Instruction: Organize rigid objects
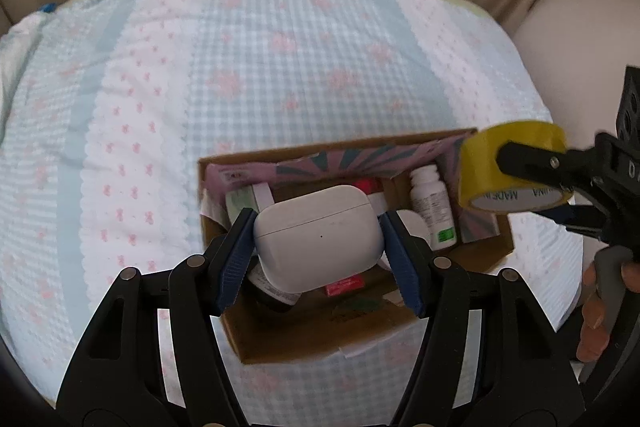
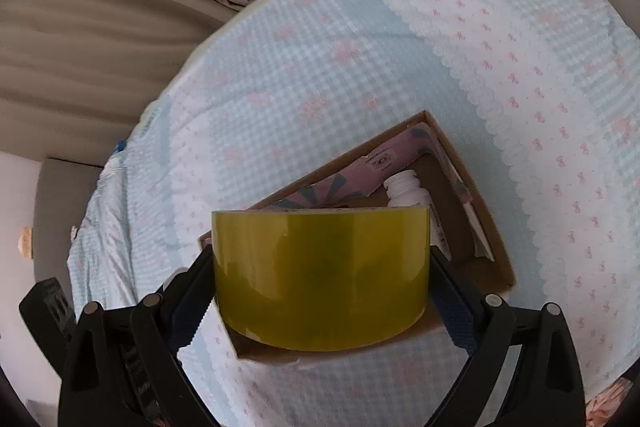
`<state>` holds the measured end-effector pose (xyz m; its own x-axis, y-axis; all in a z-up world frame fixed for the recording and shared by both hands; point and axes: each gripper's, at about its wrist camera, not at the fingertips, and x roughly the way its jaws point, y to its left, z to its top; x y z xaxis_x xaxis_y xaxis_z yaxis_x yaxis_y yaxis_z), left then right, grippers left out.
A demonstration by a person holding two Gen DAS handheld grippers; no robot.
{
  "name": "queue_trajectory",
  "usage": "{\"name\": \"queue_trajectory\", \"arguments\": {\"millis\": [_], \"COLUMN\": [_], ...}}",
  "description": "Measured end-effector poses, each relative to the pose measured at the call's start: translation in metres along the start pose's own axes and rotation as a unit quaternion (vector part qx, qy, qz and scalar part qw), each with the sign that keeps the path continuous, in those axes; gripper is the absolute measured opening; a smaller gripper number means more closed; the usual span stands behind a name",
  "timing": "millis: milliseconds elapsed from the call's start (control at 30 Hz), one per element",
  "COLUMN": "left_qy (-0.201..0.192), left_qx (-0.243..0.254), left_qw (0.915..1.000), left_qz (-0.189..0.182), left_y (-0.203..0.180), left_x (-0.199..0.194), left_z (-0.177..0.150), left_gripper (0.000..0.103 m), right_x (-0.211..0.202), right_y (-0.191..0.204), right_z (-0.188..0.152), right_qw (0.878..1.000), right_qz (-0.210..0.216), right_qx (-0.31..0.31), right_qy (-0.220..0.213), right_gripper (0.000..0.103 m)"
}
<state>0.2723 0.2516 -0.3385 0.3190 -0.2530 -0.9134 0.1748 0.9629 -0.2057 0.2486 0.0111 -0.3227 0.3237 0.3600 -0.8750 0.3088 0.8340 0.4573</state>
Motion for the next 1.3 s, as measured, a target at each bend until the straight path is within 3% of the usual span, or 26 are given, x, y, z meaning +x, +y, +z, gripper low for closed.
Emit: {"name": "queue_trajectory", "arguments": {"millis": [367,433,467,567,900,1300], "left_qy": [0.027,0.033,0.033,0.025,0.026,-0.022], "left_qx": [0.028,0.029,0.03,0.036,0.014,0.008], "left_qw": [0.9992,0.9988,0.9987,0.9988,0.9995,0.9997], "left_qz": [-0.006,-0.02,-0.023,-0.019,-0.013,0.002], "left_y": [-0.004,-0.007,-0.009,-0.012,-0.005,-0.022], "left_x": [0.043,0.043,0.042,0.037,0.018,-0.042], "left_z": [0.005,0.005,0.004,0.002,-0.025,-0.039], "left_gripper": [0.061,0.082,0.102,0.103,0.103,0.103], "right_x": [0.057,0.064,0.067,0.068,0.041,-0.012], "right_y": [-0.011,-0.012,-0.012,-0.015,-0.019,-0.005], "right_z": [0.015,0.017,0.017,0.015,-0.001,-0.023], "right_qw": [0.999,0.999,0.999,0.999,1.0,0.998], "right_qz": [-0.012,-0.016,-0.023,-0.03,-0.031,-0.046], "right_qx": [0.027,0.031,0.032,0.035,-0.001,-0.039], "right_qy": [0.013,0.015,0.023,0.028,0.003,-0.012], "right_gripper": [0.097,0.097,0.097,0.103,0.103,0.103]}}
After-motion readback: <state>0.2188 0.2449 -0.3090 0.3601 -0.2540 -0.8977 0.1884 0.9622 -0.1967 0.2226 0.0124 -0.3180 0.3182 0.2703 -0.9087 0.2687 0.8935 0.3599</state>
